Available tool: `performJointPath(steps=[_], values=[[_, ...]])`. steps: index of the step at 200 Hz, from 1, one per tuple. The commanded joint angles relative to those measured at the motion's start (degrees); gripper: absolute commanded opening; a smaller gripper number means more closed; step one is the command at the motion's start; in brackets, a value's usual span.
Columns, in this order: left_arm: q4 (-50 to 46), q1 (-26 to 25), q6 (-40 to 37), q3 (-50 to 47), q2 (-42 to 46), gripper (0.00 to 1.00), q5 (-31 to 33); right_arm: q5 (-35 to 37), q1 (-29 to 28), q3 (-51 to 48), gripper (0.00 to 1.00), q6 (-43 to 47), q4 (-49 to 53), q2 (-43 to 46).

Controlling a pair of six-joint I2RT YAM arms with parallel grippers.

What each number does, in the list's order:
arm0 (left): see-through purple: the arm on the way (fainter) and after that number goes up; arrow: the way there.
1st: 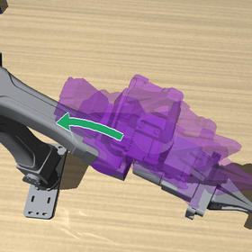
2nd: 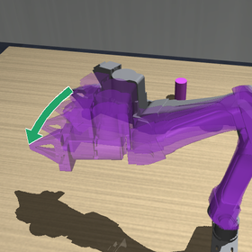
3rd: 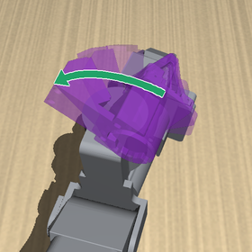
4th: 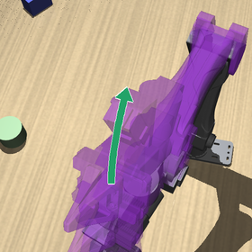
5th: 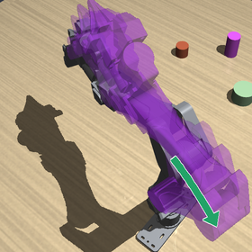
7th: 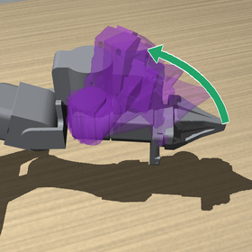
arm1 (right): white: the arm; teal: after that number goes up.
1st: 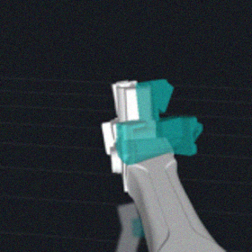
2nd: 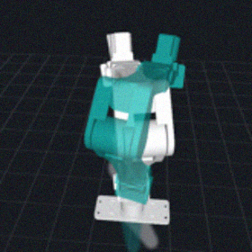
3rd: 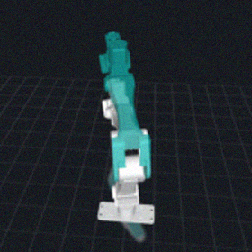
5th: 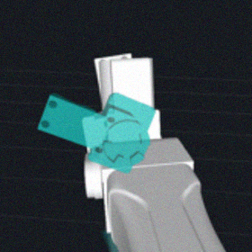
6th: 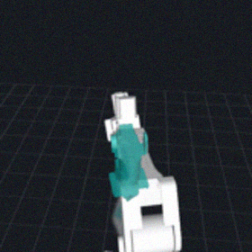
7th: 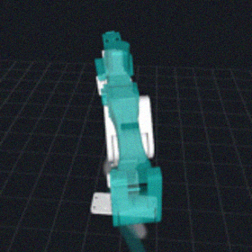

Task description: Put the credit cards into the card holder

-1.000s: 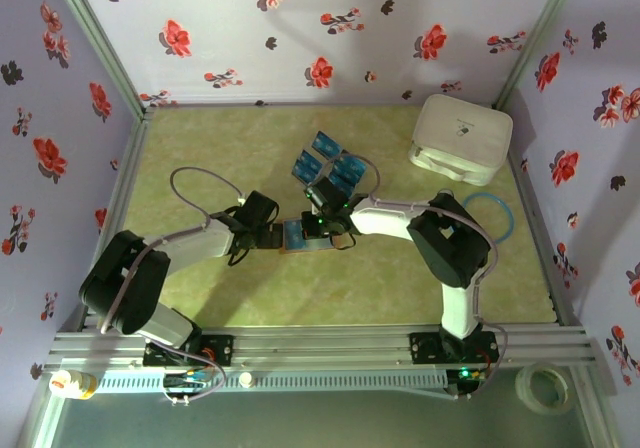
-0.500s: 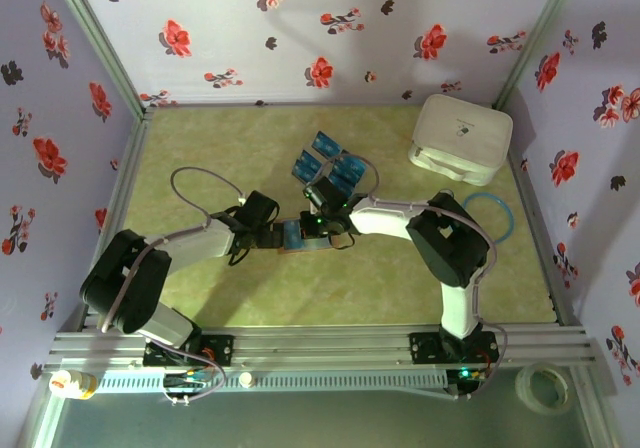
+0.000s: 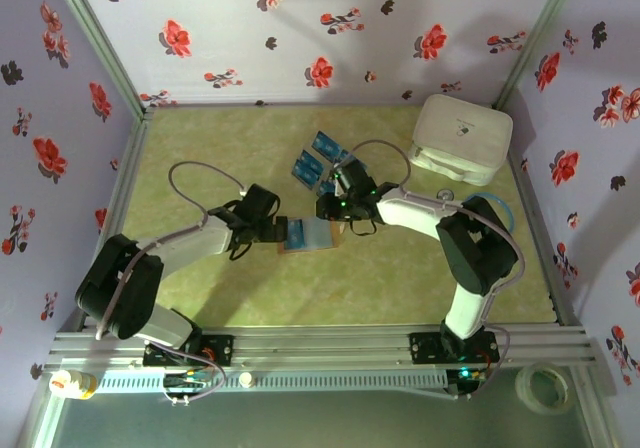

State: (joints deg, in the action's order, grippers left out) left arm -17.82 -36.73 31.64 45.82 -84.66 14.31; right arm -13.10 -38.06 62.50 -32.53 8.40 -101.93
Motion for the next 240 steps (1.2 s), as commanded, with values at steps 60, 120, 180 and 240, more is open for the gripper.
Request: performJointPath(steps=[60, 120, 180, 240], values=[[-1.78, -3.3, 5.57, 4.66, -0.53, 1.0, -1.56, -6.03, 0.8, 0.3, 0.14, 0.81, -3.03, -4.57], [-1.17, -5.27, 5.8, 6.2, -3.21, 1.0, -1.75, -5.19, 0.89, -0.2, 0.11, 0.91, -3.48, -5.8], [-0.1, -6.07, 5.56, 6.57, -5.28, 1.0, -1.79, -5.08, 0.89, -0.97, 0.07, 0.02, -4.3, -7.13], [0.93, -6.61, 5.18, 6.71, -6.48, 1.0, -1.82, -6.46, 0.14, -1.59, 0.06, -1.91, -6.47, -8.6]])
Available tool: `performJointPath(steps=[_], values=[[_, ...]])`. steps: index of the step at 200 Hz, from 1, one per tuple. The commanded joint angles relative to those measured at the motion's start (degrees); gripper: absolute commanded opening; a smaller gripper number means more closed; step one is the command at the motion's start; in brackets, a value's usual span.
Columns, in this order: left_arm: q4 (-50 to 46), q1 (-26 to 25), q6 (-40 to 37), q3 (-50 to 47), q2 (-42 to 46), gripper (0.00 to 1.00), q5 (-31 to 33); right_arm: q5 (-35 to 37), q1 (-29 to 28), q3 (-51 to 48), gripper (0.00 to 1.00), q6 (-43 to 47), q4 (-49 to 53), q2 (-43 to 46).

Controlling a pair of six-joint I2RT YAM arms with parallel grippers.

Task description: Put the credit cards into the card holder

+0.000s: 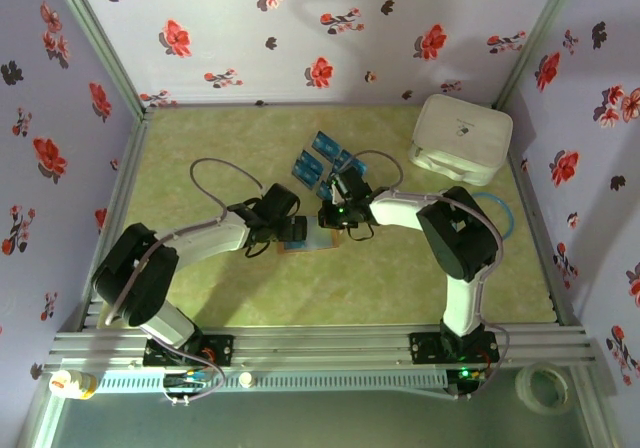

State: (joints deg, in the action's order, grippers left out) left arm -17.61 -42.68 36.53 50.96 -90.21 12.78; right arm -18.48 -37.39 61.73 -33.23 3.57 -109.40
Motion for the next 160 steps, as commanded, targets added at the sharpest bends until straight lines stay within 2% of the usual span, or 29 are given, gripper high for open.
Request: performJointPath(steps=[1, 160], values=[[0.68, -0.66, 0.24, 1.54, -0.93, 1.0, -0.34, -1.06, -0.56, -0.83, 0.06, -1.26, -1.73, -1.14], [6.21, -2.64, -0.63, -2.19, -2.5, 1.0, -0.48, -1.71, -1.99, -0.82, 0.05, -2.83, -3.4, -1.71]])
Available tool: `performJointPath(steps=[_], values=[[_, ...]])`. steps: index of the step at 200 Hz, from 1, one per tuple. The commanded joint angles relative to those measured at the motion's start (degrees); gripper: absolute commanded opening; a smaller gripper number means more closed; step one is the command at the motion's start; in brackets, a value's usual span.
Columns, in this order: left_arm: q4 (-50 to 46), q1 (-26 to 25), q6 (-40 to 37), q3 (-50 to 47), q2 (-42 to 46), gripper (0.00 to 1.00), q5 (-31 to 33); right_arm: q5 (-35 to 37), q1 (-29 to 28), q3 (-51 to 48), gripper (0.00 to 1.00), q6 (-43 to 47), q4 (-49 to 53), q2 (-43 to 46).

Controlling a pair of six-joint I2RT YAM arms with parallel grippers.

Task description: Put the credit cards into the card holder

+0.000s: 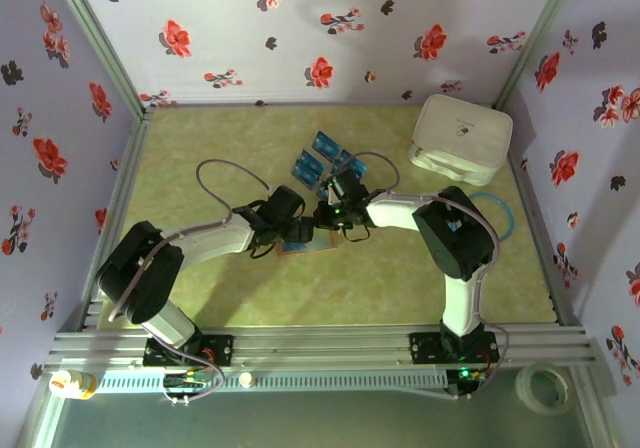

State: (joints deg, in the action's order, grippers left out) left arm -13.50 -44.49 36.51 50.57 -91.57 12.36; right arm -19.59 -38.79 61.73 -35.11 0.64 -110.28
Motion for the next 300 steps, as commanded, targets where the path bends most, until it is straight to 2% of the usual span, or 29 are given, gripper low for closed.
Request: performJointPath(steps=[1, 90, 102, 120, 133, 166, 238, 300], values=[[2.18, -0.89, -0.63, -1.88, -1.15, 1.0, -0.1, -0.61, -0.63, -0.82, 0.05, -0.93, -0.47, -0.82], [2.78, -1.15, -1.18, -4.78, -3.39, 1.0, 0.9, -0.2, -0.68, -1.4, 0.07, -1.36, -0.35, 1.0], [2.77, -1.13, -1.03, -4.84, -3.68, 1.0, 0.92, -0.12, -0.59, -1.24, 0.12, -1.27, 0.03, 1.82], [2.93, -1.13, -0.76, -5.1, -3.79, 1.0, 0.99, 0.49, -0.09, -1.29, 0.28, -1.27, 0.56, 3.36], [2.95, -1.13, -0.74, -5.21, -3.81, 1.0, 1.0, 1.01, 0.33, -1.57, 0.36, -1.4, 0.78, 4.47], [2.95, -1.13, -0.88, -5.21, -3.88, 1.0, 1.08, 1.46, 0.9, -2.39, 0.43, -1.79, 0.49, 5.26], [3.04, -1.14, -0.83, -5.28, -3.94, 1.0, 1.06, -0.72, 0.86, -3.65, 0.46, -4.01, -2.88, 2.36], [3.17, -1.13, -1.07, -5.3, -3.4, 1.0, 1.09, -3.86, 0.23, -3.11, 0.37, -5.22, -4.22, 3.27]])
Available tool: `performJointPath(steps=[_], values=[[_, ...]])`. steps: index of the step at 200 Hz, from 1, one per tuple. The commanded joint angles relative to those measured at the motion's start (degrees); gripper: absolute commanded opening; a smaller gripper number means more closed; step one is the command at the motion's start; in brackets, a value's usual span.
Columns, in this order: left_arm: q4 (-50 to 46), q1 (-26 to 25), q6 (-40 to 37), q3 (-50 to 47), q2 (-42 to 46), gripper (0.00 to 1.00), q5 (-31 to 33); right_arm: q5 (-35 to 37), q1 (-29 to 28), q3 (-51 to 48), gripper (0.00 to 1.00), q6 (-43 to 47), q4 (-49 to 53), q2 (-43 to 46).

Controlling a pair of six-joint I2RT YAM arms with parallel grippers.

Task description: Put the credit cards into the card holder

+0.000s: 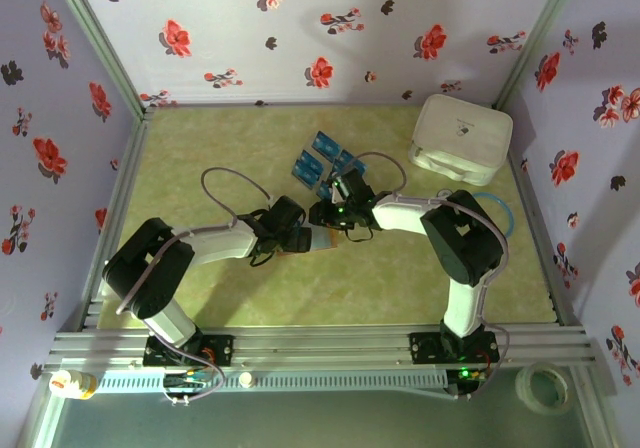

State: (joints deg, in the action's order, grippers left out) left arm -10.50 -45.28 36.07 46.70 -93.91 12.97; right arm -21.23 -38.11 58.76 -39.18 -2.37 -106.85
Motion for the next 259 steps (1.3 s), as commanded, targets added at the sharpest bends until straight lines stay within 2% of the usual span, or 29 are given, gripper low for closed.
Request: performJointPath(steps=[1, 53, 67, 83, 120, 173, 259], values=[[0.15, -0.34, -0.69, -1.39, -1.04, 1.0, 0.47, -2.32, -0.46, -0.1, 0.37, -1.2, -1.22, -0.14], [-1.42, 0.29, -1.39, -0.88, 4.09, 1.0, 2.2, -3.49, -1.74, 0.22, 0.37, -3.57, -1.96, 1.77], [-1.85, 1.2, -1.26, -1.43, 7.55, 1.0, 3.17, -3.23, -2.42, 0.69, 0.4, -3.96, -1.4, 2.55], [-3.33, 2.71, -0.02, -1.88, 11.53, 1.0, 4.92, -2.89, -3.55, 1.88, 0.5, -3.86, -0.29, 3.18], [-7.68, 7.56, 1.99, -1.34, 16.23, 1.0, 5.59, -1.33, -6.5, 5.18, 0.56, -4.08, 1.63, 2.02], [-7.23, 10.75, 1.48, -1.78, 18.12, 1.0, 4.96, -0.43, -9.13, 8.89, 0.57, -6.47, 0.08, -3.94], [-7.29, 12.77, 0.86, -3.76, 21.78, 1.0, 4.28, -1.2, -10.49, 11.73, 0.57, -9.73, -3.76, -9.91]])
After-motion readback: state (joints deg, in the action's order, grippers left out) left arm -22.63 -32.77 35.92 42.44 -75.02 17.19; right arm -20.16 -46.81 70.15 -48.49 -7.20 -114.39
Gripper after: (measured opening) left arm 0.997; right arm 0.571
